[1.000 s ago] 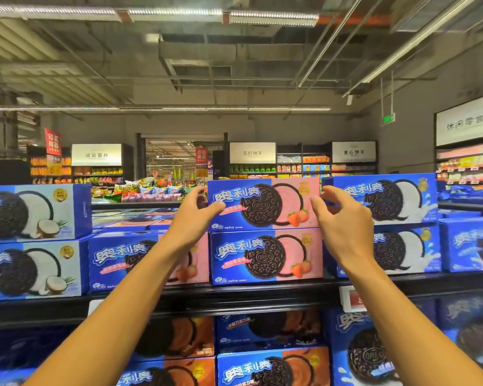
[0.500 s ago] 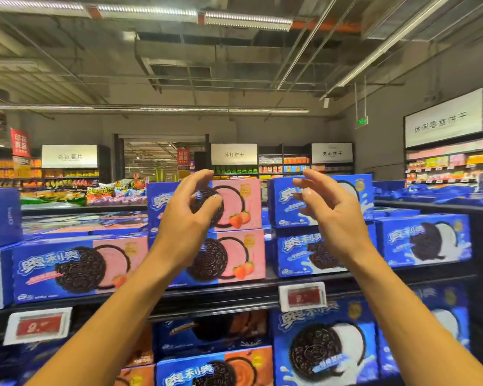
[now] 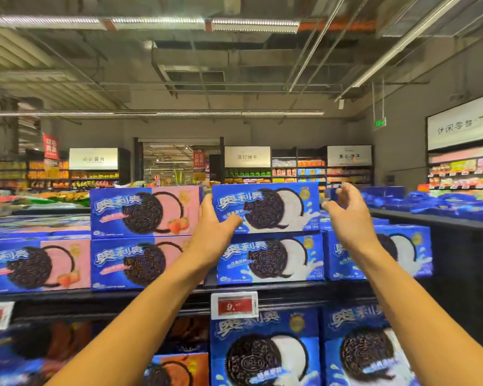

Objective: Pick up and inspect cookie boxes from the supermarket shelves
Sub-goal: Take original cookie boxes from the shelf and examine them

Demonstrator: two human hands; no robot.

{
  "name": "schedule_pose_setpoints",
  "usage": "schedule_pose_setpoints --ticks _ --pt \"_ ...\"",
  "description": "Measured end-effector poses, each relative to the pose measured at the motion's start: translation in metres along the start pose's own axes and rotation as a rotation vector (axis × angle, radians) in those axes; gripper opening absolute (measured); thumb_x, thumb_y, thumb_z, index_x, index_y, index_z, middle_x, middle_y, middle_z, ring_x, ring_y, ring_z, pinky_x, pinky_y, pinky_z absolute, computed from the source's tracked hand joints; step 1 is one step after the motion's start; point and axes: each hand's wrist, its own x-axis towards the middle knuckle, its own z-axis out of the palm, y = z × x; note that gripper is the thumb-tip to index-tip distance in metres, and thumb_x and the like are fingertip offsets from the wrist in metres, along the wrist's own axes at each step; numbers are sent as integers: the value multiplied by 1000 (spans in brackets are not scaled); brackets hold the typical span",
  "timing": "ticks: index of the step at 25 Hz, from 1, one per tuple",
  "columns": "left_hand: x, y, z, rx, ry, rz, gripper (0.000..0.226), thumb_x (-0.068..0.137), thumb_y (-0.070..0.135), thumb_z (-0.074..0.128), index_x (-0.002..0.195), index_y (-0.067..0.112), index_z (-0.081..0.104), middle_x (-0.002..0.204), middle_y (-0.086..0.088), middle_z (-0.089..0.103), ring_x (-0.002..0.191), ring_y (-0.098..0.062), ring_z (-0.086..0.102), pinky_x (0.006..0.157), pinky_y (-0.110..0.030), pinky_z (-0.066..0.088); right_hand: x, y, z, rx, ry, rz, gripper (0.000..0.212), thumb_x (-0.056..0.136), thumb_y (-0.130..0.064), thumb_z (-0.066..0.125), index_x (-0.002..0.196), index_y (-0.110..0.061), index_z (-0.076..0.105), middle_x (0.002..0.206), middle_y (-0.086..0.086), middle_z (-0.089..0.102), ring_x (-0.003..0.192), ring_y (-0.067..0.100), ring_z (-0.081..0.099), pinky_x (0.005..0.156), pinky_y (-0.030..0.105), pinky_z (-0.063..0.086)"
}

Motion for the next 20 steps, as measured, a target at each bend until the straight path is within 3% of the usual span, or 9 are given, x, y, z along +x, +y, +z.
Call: schedule_pose_setpoints --ticks 2,4,6,8,10,13,15,18,20 --pt "1 1 13 12 74 -51 44 91 1 55 130 14 38 126 -10 59 110 -23 62 98 -41 50 3 8 2 -107 -117 56 63 98 -15 57 155 -15 30 157 3 40 137 21 46 99 31 42" --pt "2 0 19 47 128 -92 48 91 6 56 133 15 36 125 -9 59 114 -28 59 100 -49 47 2 11 5 -164 -221 49 60 97 -19 57 153 -14 35 153 2 45 138 23 45 98 34 42" --pt "0 0 23 64 152 -127 45 91 11 56 131 18 37 120 -5 61 108 -23 61 92 -45 51 2 10 5 -120 -282 27 42 95 -17 57 137 -18 52 130 -7 63 121 22 59 89 36 51" --pt "-2 1 25 29 153 -147 38 91 10 54 126 19 41 113 -1 63 98 -15 63 80 -37 53 1 6 4 -64 -302 13 25 94 -13 56 114 -27 62 106 -8 70 102 21 68 86 46 58" --pt "-2 1 24 21 181 -112 33 91 5 53 121 19 46 109 2 64 87 -5 63 72 -28 51 1 4 3 -25 -300 -26 27 93 -9 55 98 -34 62 99 -8 72 94 21 70 85 49 59" --pt "-6 4 20 43 230 -12 36 91 0 50 122 17 53 109 5 66 81 6 63 70 -17 49 2 6 -1 57 -284 -74 35 93 -4 55 95 -38 63 93 -15 73 87 8 70 78 38 61" --pt "-14 7 15 23 247 54 42 90 -3 49 120 25 57 111 8 66 89 11 63 74 -10 48 0 7 -2 128 -252 -94 36 92 -1 55 99 -34 65 89 -20 73 83 -2 69 67 23 58" --pt "-27 12 4 -23 279 120 49 92 -4 48 118 37 58 128 4 61 118 -4 56 94 -26 50 -9 6 4 184 -193 -123 34 93 -3 58 122 -20 64 107 -15 70 91 -10 63 66 7 49" --pt "-36 14 -6 -95 322 140 48 95 -3 49 126 32 56 133 -1 60 122 -15 57 94 -34 52 -20 4 10 229 -207 -144 34 96 -7 58 127 -22 60 114 -18 65 104 -9 58 70 5 47"
